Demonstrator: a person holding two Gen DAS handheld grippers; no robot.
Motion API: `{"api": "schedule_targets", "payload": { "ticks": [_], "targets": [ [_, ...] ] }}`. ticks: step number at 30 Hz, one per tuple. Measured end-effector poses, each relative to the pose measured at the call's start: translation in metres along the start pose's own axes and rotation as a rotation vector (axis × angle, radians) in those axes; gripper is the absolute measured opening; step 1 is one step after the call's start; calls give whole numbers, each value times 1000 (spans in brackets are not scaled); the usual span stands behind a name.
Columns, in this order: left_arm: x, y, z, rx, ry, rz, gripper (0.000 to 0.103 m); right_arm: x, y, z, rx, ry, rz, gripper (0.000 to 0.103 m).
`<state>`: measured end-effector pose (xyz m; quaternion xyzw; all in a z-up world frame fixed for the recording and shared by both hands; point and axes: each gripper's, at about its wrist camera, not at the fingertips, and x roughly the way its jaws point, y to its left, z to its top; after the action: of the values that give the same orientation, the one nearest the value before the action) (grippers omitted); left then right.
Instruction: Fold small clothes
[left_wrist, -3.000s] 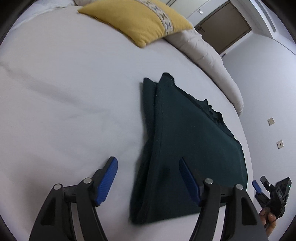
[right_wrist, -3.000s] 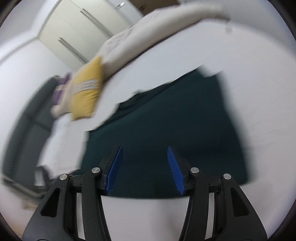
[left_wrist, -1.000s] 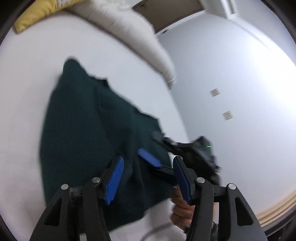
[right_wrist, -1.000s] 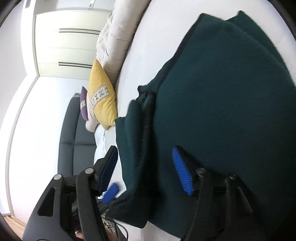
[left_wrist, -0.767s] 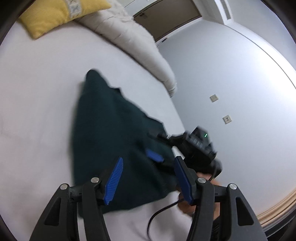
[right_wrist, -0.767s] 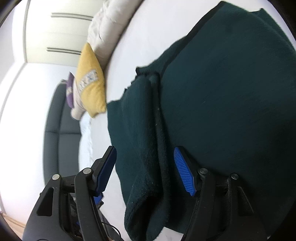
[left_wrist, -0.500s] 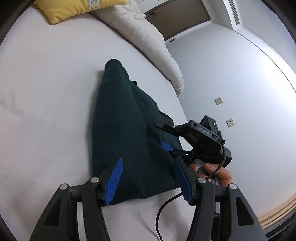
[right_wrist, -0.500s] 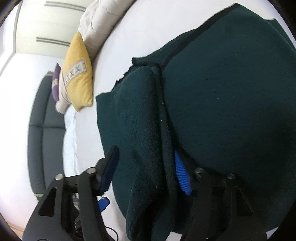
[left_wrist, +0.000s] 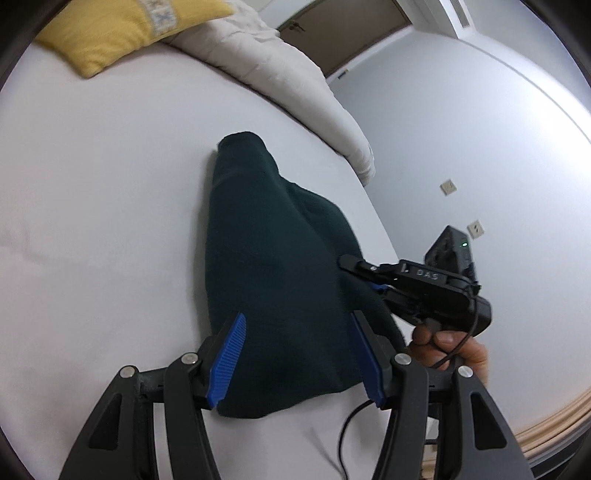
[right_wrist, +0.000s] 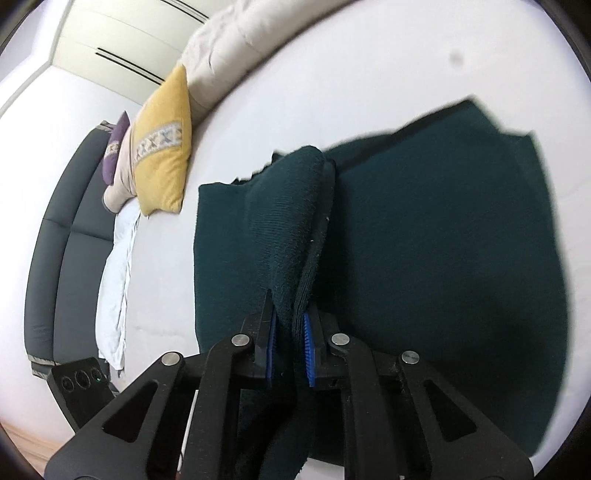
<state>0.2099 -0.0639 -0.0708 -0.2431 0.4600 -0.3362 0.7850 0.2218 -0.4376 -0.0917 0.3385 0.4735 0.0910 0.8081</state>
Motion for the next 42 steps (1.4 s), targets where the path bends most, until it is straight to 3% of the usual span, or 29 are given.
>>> {"api": "schedule_targets", "payload": {
  "ticks": [10, 16, 23, 26, 32, 33, 34, 36, 37, 39, 42],
  "targets": [
    [55, -60, 9, 159, 52, 50, 59, -84, -81, 5, 75, -102, -19, 10],
    [88, -86, 12, 231, 74, 88, 59, -104, -109, 5, 76, -139, 9, 10],
    [119, -83, 13, 285, 83, 197, 59, -77, -148, -6, 140, -102, 0, 10],
    [128, -70, 13, 277, 100, 207, 59, -73, -172, -14, 193, -138, 62, 10],
    [128, -68, 12, 303, 101, 218, 59, -78, -171, -20, 196, -137, 45, 15],
    [129, -68, 12, 310, 106, 223, 59, -85, -168, -21, 200, -146, -1, 25],
    [130, -69, 12, 315, 109, 227, 59, -97, -161, -22, 175, -175, -80, 28],
    [131, -69, 12, 314, 109, 224, 59, -123, -142, -29, 109, -242, -162, 28],
    [132, -69, 12, 312, 108, 222, 59, -135, -132, -35, 80, -265, -147, 28],
    [133, -70, 12, 313, 106, 227, 59, -150, -117, -46, 35, -263, -124, 28],
    [134, -75, 10, 330, 106, 244, 61, -139, -96, -64, -36, -185, -189, 28]
  ]
}}
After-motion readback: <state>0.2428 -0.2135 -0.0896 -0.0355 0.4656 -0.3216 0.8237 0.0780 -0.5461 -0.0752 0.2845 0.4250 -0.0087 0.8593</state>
